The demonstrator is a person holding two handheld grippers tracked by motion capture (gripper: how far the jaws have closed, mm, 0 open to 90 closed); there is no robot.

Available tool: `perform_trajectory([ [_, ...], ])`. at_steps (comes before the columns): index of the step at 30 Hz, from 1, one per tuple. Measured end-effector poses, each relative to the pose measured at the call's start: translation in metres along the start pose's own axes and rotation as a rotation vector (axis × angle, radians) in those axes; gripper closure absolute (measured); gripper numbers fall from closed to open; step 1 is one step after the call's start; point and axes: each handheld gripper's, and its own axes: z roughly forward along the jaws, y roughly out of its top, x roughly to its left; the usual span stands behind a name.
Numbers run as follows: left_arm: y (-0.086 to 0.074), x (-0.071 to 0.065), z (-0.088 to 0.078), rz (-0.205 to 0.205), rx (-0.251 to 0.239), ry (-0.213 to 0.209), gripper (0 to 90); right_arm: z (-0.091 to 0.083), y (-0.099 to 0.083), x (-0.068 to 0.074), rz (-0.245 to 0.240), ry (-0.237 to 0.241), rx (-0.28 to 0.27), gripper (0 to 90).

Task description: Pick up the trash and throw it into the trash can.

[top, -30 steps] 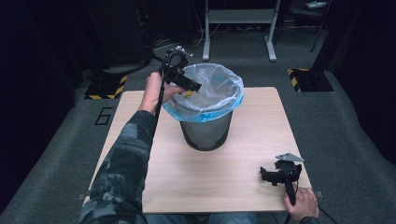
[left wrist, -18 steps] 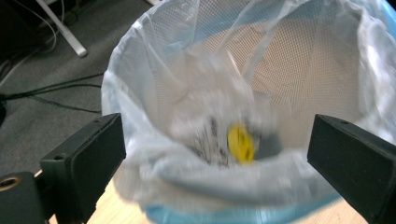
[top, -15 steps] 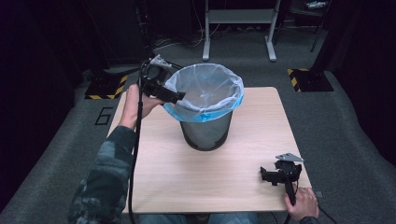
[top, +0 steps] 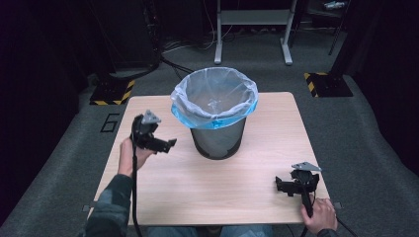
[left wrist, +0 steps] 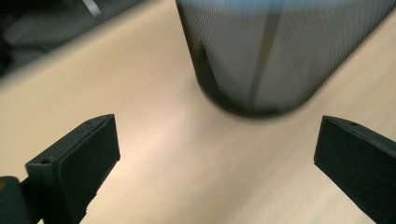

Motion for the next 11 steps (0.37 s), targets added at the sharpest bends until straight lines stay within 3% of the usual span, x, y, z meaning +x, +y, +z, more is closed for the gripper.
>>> perform_trajectory([
  [1,-0.016,-0.002,0.010,-0.006,0.017,0.017,0.0,0.000,0.000,0.000,0.003,0.000,0.002,0.0],
  [2,-0.045,-0.006,0.031,-0.041,0.056,-0.004,0.0,0.000,0.000,0.000,0.000,0.000,0.000,0.0],
  [3,-0.058,-0.008,0.040,-0.053,0.074,-0.006,0.0,0.000,0.000,0.000,0.003,0.000,0.002,0.0],
  [4,-0.058,-0.008,0.040,-0.053,0.074,-0.006,0.0,0.000,0.000,0.000,0.003,0.000,0.002,0.0],
  [6,-0.089,-0.012,0.058,-0.078,0.091,0.001,0.0,0.000,0.000,0.000,0.000,0.000,0.000,0.0],
  [7,-0.096,-0.012,0.061,-0.100,0.082,0.007,0.0,0.000,0.000,0.000,0.000,0.000,0.000,0.0],
  [11,-0.110,-0.013,0.066,-0.123,0.073,0.016,0.0,0.000,0.000,0.000,0.003,0.000,0.003,0.0],
])
